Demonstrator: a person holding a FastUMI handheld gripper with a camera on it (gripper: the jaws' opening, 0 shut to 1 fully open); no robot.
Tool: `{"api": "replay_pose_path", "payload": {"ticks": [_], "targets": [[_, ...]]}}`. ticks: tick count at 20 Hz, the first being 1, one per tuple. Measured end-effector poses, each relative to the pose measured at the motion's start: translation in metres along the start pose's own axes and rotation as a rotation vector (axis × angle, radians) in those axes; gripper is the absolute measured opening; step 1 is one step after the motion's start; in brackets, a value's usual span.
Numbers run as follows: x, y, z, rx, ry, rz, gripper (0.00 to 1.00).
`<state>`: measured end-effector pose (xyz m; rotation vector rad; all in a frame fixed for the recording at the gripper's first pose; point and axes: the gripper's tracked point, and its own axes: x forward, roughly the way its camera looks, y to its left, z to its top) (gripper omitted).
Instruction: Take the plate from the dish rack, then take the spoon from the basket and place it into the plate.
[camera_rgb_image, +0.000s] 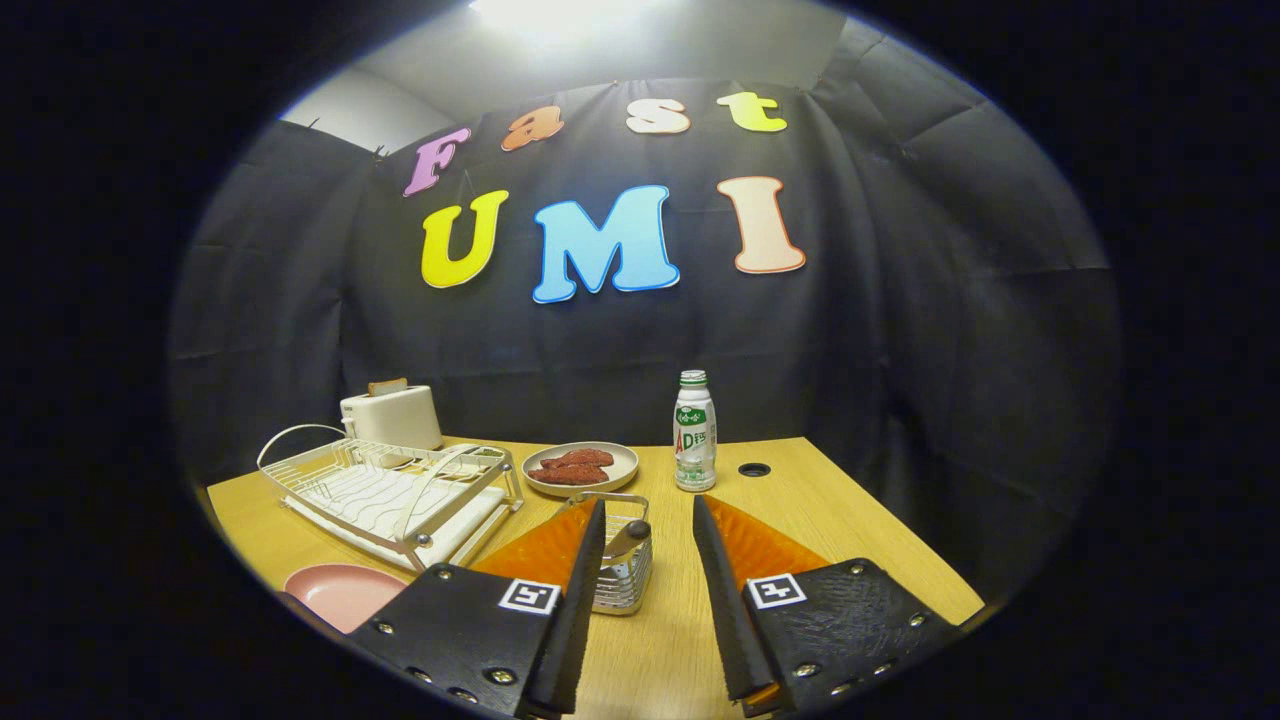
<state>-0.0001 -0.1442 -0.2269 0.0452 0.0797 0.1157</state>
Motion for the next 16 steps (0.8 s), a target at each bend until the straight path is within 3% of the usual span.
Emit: {"api": "replay_pose_path", "payload": {"ticks": [3,6,7,8,10,11,16], "targets": [[0.023,0.002,-0.006,0.025,-0.006,0.005,0.54],[0.042,0.005,-0.008,0.044,-0.011,0.003,0.47],[0.045,0.003,-0.006,0.043,-0.015,-0.002,0.39],[0.046,0.008,-0.007,0.053,-0.007,0.015,0.24],[0.048,0.008,-0.008,0.079,0.019,0.006,0.25],[0.049,0.011,-0.011,0.090,0.039,0.012,0.14],[0.050,0.020,0.006,0.062,0.071,0.017,0.08]]}}
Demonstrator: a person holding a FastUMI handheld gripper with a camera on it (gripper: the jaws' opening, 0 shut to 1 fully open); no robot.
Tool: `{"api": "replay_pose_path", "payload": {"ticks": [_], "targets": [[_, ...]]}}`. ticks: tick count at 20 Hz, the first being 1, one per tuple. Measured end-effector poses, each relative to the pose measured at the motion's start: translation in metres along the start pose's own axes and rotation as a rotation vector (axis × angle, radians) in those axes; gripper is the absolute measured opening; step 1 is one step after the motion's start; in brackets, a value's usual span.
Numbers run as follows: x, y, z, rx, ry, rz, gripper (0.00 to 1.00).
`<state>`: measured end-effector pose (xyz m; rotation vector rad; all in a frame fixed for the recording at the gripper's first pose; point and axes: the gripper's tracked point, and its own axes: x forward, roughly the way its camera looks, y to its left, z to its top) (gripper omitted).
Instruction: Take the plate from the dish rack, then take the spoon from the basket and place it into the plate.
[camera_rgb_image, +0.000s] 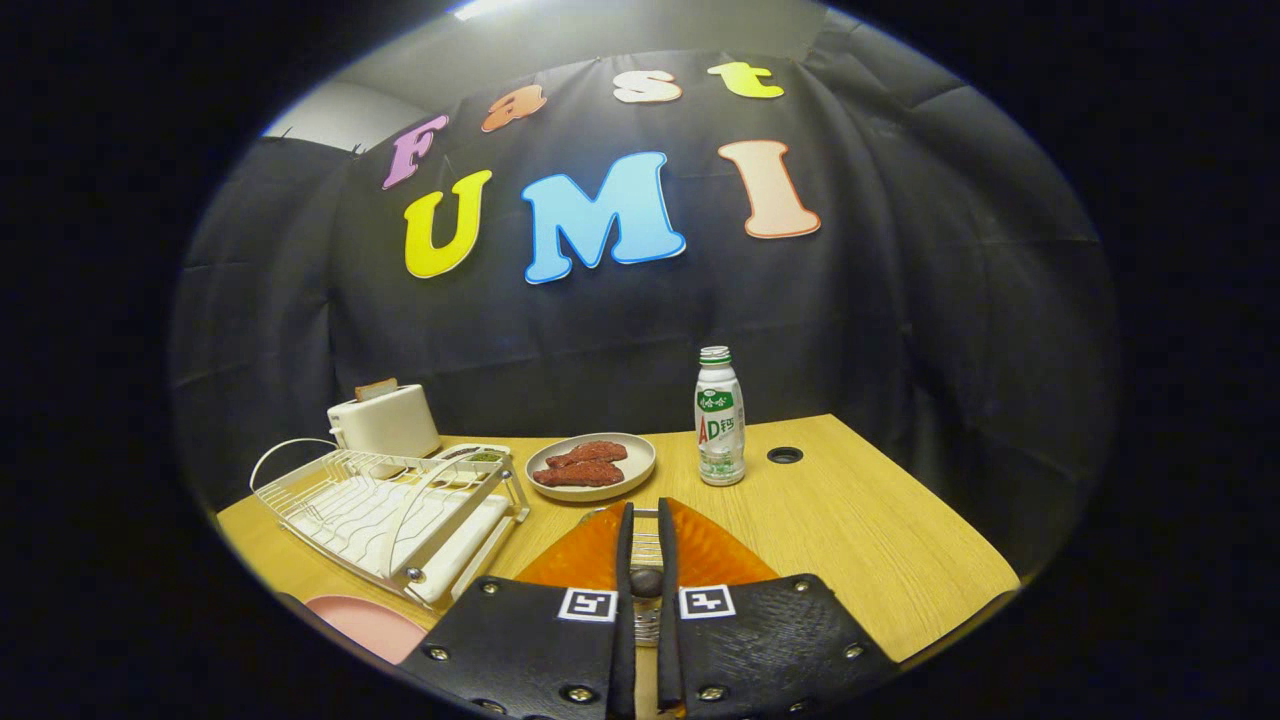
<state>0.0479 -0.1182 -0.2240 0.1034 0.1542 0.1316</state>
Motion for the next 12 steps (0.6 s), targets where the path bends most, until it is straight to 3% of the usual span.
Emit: {"api": "replay_pose_path", "payload": {"ticks": [12], "targets": [[-0.019,0.008,0.070,-0.027,0.021,-0.021,0.08]]}}
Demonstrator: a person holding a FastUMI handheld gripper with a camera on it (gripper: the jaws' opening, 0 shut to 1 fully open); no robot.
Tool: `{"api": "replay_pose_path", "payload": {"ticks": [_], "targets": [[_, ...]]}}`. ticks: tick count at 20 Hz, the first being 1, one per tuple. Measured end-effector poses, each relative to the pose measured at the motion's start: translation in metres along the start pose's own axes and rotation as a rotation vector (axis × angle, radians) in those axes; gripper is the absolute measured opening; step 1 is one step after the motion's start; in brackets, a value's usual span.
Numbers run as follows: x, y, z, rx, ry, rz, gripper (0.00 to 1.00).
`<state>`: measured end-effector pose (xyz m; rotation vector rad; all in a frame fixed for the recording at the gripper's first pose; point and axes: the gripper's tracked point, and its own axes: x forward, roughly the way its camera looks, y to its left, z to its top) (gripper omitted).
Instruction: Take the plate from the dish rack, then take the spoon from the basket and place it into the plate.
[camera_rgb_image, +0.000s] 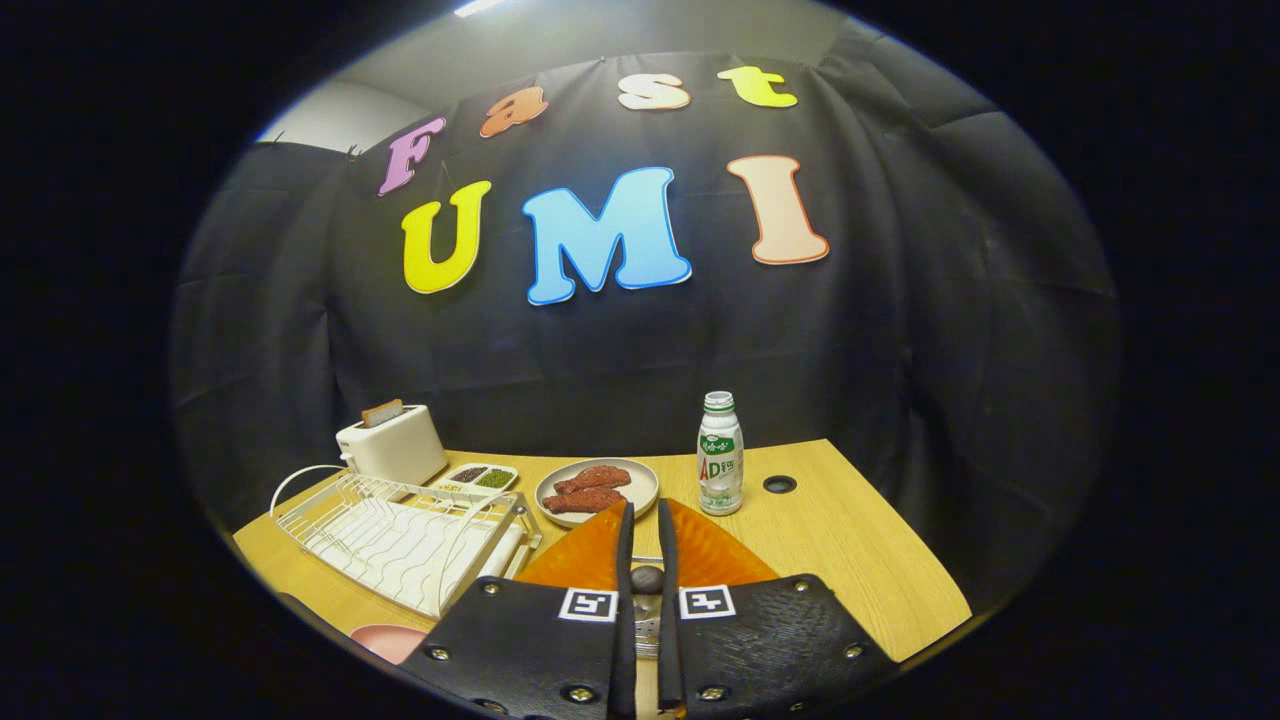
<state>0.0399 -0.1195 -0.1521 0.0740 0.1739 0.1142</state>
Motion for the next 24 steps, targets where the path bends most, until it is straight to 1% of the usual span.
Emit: {"api": "replay_pose_path", "payload": {"ticks": [5,11,15,19,24], "targets": [[-0.032,0.013,0.029,-0.014,-0.010,-0.006,0.08],[-0.071,0.039,0.046,-0.002,-0.017,0.004,0.08],[-0.091,0.056,0.046,-0.019,-0.005,0.021,0.08],[-0.112,0.075,0.032,-0.044,0.026,0.028,0.08],[-0.126,0.096,0.013,-0.046,0.072,0.042,0.08]]}}
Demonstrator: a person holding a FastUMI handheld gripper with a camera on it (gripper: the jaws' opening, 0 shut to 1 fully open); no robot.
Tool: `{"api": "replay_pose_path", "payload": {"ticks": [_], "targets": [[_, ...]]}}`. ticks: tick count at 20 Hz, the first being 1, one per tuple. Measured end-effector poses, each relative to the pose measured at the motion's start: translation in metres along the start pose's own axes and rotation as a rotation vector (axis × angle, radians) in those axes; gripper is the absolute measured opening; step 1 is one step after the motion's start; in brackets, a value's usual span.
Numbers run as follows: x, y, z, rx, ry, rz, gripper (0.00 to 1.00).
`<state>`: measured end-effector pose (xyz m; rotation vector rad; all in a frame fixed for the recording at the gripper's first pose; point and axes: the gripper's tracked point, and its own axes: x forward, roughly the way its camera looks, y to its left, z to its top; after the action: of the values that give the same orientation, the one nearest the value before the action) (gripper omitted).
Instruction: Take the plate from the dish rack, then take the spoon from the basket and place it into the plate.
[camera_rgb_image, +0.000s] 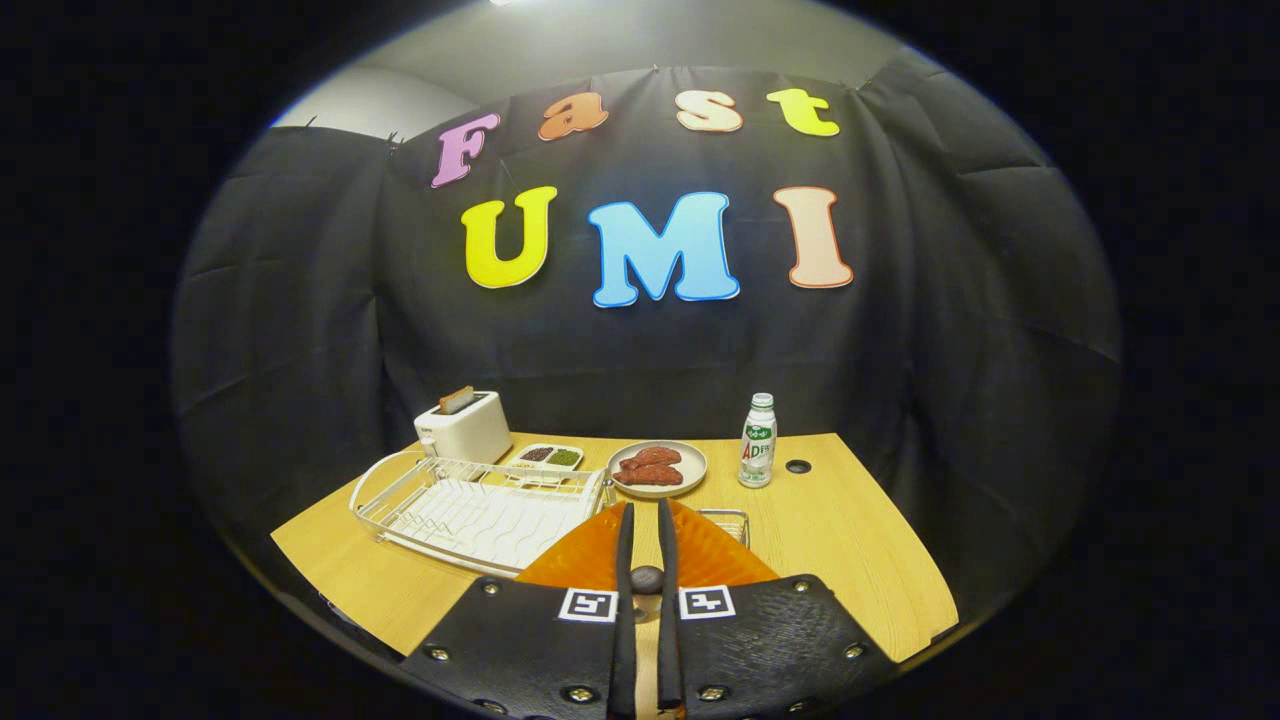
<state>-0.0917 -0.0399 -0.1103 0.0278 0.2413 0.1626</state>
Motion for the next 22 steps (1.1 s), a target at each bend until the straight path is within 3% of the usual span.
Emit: {"api": "replay_pose_path", "payload": {"ticks": [9,22], "targets": [[0.002,0.052,-0.036,0.000,0.080,0.068,0.08],[0.047,0.134,-0.085,-0.025,0.200,0.215,0.08]]}}
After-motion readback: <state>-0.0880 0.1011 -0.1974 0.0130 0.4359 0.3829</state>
